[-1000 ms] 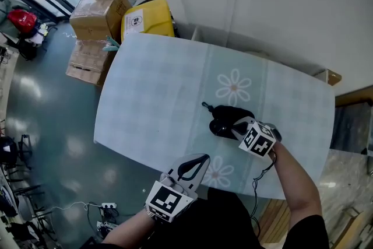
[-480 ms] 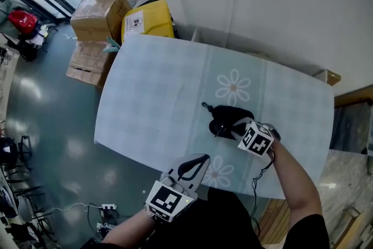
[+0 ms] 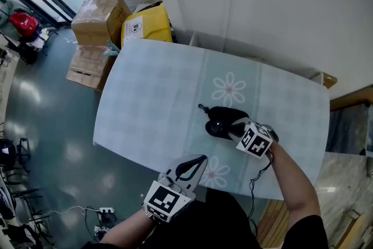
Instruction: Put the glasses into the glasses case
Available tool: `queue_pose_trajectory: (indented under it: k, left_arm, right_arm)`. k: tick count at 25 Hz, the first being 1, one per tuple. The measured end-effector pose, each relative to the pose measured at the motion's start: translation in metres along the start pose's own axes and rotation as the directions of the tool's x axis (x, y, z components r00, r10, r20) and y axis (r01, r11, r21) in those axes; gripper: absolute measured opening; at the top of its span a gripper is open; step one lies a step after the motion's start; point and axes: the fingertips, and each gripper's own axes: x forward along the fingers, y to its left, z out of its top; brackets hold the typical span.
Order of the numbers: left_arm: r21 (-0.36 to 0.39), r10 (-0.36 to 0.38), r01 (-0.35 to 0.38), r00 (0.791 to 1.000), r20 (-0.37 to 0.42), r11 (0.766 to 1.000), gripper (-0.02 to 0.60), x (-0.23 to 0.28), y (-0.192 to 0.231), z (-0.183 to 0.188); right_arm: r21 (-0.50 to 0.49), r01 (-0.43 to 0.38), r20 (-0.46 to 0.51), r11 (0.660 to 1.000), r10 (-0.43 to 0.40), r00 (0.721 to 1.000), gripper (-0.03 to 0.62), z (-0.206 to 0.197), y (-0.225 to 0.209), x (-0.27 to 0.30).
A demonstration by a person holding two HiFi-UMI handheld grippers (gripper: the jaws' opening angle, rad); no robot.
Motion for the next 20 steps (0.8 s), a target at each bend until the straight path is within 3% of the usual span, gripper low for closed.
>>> queue_pose_trajectory:
  k: [5,9,12,20]
  left_arm:
    - [0.02,0.005,-0.005,1.0,0.019,1.0,0.026,-0.003,-0.009,0.005]
    - [0.034,0.021,-0.023,0.999,0.045,0.999,0.026,-0.005,-0.013,0.014]
    - [0.04,0.039,-0.042,0.997,0.069,0.998,0.026,-0.007,-0.015,0.021]
    - [0.066,0.029,-0.037,0.992,0.125,0.997,0.026,-0.025,-0.02,0.04]
  right_arm:
    - [0.002,0.108,0.107,0.994,-0.108,0.988,0.103,0.013,-0.003,-0.036]
    - [0.043,0.204,0.233,0.978,-0.209,0.95,0.083,0.032,-0.005,-0.076]
    - [0.122,0.264,0.351,0.957,-0.29,0.89,0.048,0.048,-0.004,-0.109]
    - [0.337,0.34,0.558,0.878,-0.477,0.679,0.023,0.09,0.024,-0.2]
